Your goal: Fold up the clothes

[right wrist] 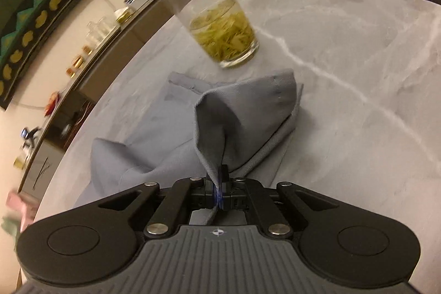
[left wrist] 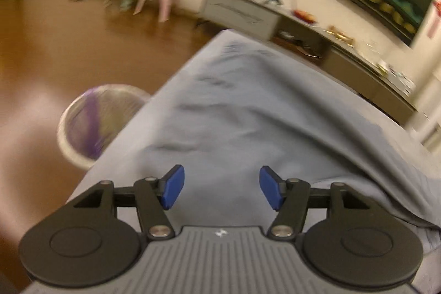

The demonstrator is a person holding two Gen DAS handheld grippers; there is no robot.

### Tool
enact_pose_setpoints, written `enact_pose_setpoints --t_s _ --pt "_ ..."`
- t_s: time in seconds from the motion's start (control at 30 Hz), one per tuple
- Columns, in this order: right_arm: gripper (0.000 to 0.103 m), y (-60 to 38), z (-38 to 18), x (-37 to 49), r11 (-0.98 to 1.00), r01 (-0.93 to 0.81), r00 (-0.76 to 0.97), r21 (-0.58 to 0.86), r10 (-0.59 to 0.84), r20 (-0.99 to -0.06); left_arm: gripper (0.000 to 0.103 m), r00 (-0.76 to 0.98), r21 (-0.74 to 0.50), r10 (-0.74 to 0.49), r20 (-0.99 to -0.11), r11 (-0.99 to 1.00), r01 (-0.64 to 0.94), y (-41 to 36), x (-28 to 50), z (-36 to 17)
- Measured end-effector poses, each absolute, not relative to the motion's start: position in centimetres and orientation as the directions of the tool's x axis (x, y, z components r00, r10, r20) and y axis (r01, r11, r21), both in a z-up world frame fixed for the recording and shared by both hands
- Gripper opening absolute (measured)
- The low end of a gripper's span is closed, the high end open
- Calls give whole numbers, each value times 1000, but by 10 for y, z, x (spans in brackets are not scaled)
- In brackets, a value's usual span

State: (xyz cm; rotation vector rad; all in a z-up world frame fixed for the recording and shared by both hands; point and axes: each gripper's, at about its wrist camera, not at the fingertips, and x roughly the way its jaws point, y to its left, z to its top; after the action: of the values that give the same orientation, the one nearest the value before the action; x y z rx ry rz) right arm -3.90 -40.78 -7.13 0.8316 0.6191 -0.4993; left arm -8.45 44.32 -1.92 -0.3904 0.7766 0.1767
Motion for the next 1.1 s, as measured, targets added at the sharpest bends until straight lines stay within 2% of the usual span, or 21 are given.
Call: enact_pose_setpoints --t_s 0.07,0.1,0.13,0.17,0.2,0.27,0.37,0.43,0.5,0.57,0.63,0.7,0.8,0.9,0.93,0.97,1.0,1.1 --pt "11 -402 -64 -53 559 652 718 512 -238 -654 61 674 -290 25 -738 891 -350 455 -100 -32" --pt "21 -394 -56 -67 553 653 733 518 -290 -615 62 679 -322 4 -734 878 -354 458 -101 -37" --pt "38 -380 -45 -84 566 643 754 516 -348 -557 64 684 -355 -16 -729 864 -357 462 -103 -41" --pt "46 -365 -38 -97 599 629 770 495 -397 -499 66 690 -386 -37 -723 849 -360 465 -104 -46" --pt "52 -346 -30 -105 652 603 790 459 -412 -453 67 695 -417 -57 -717 833 -363 468 -106 -50" --pt "52 -304 -16 -113 769 517 842 376 -377 -386 71 706 -478 -96 -702 798 -367 474 -109 -59" --pt "52 -228 2 -113 920 280 927 275 -185 -326 72 714 -523 -132 -688 772 -361 473 -95 -68" --pt "52 -170 10 -109 981 65 947 182 -3 -323 66 725 -541 -140 -674 762 -355 469 -81 -70" --pt "52 -110 13 -108 981 -172 921 94 194 -339 33 740 -550 -147 -657 765 -336 464 -67 -65" --pt "56 -45 14 -110 907 -420 845 16 398 -359 27 763 -507 -145 -630 821 -262 449 -52 -45" --pt "76 15 18 -115 778 -627 732 -43 570 -373 21 789 -443 -145 -597 880 -173 428 -38 -18" --pt "89 73 23 -123 611 -785 597 -105 699 -394 20 811 -399 -193 -552 915 -54 402 -31 12" --pt "94 159 15 -129 413 -889 455 -197 761 -462 20 829 -316 -273 -488 941 124 363 -20 56" --pt "92 221 -2 -115 370 -890 455 -266 723 -520 23 829 -237 -294 -475 950 202 339 -17 75" --pt "75 235 -7 -103 380 -891 454 -250 703 -547 23 845 -243 -278 -457 953 182 345 -23 75" --pt "53 245 -11 -88 406 -889 448 -212 680 -580 23 860 -249 -261 -438 955 162 350 -30 76" --pt "6 251 -14 -72 456 -869 470 -191 643 -605 30 875 -257 -243 -419 956 143 356 -36 76" --pt "3 245 -15 -29 607 -783 536 -132 552 -639 44 897 -321 -158 -413 947 19 397 -70 55"
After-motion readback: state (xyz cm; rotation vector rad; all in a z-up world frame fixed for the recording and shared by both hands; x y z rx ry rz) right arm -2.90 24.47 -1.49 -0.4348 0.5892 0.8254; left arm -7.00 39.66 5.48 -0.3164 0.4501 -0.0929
